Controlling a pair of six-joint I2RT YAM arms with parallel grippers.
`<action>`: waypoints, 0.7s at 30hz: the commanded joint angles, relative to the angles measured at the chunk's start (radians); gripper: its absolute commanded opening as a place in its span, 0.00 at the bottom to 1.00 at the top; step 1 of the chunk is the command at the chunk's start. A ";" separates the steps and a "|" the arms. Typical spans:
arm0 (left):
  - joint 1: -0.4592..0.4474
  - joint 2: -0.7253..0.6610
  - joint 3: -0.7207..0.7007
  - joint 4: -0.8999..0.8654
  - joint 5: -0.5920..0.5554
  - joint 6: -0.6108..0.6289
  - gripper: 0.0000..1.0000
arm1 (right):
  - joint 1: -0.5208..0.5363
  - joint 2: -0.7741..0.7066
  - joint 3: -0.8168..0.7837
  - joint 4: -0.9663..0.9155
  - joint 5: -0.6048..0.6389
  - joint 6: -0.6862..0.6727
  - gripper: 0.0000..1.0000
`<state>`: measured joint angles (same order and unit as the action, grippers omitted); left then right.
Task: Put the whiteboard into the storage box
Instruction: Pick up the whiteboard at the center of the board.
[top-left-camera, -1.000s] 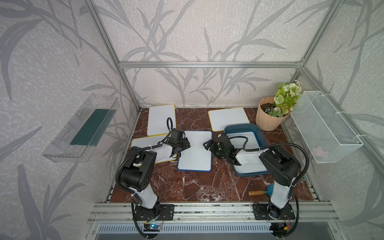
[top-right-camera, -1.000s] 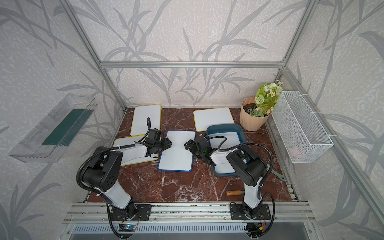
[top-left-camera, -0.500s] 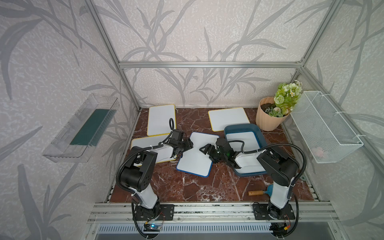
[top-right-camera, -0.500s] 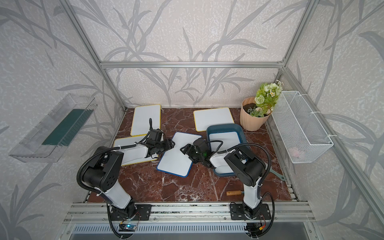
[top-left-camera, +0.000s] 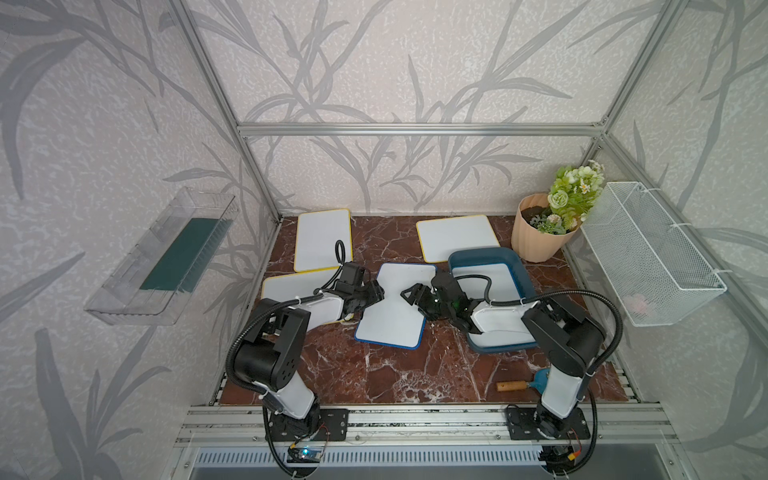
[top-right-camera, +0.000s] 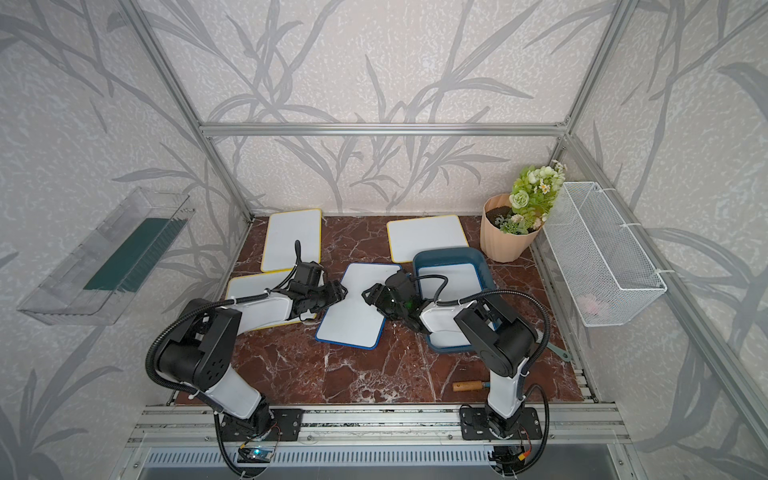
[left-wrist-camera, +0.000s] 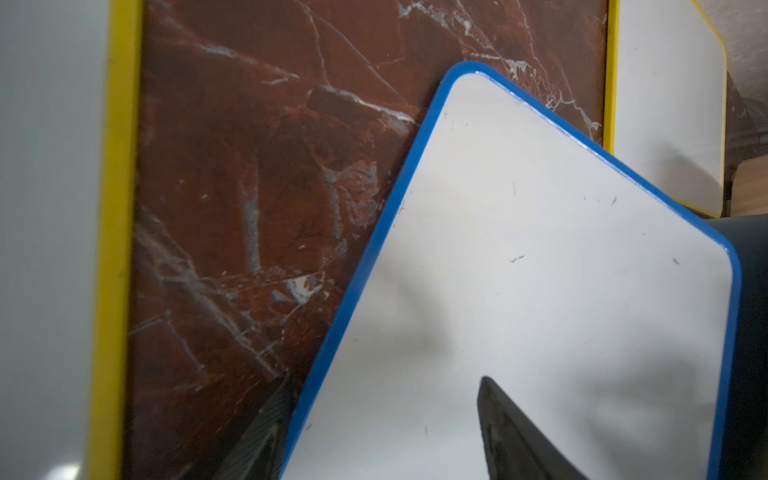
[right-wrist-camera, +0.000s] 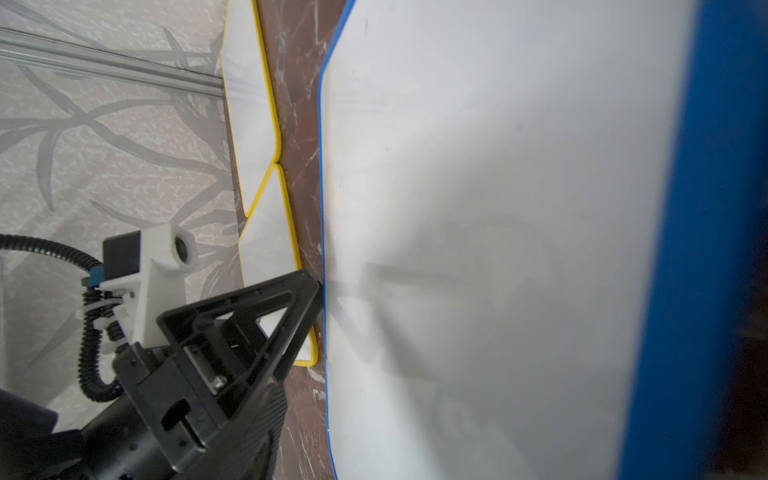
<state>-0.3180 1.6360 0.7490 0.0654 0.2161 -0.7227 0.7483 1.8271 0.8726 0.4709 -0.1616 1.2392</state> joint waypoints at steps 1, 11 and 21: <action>-0.010 -0.007 -0.049 -0.117 0.058 -0.053 0.71 | 0.009 -0.057 0.049 0.043 0.079 -0.042 0.70; -0.010 -0.024 -0.066 -0.112 0.058 -0.063 0.71 | 0.019 -0.070 0.049 0.035 0.172 -0.051 0.62; -0.010 -0.044 -0.068 -0.127 0.056 -0.060 0.71 | 0.031 -0.089 0.049 0.023 0.252 -0.094 0.53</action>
<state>-0.3183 1.5955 0.7166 0.0444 0.2321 -0.7612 0.7650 1.7874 0.8890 0.4622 0.0509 1.1732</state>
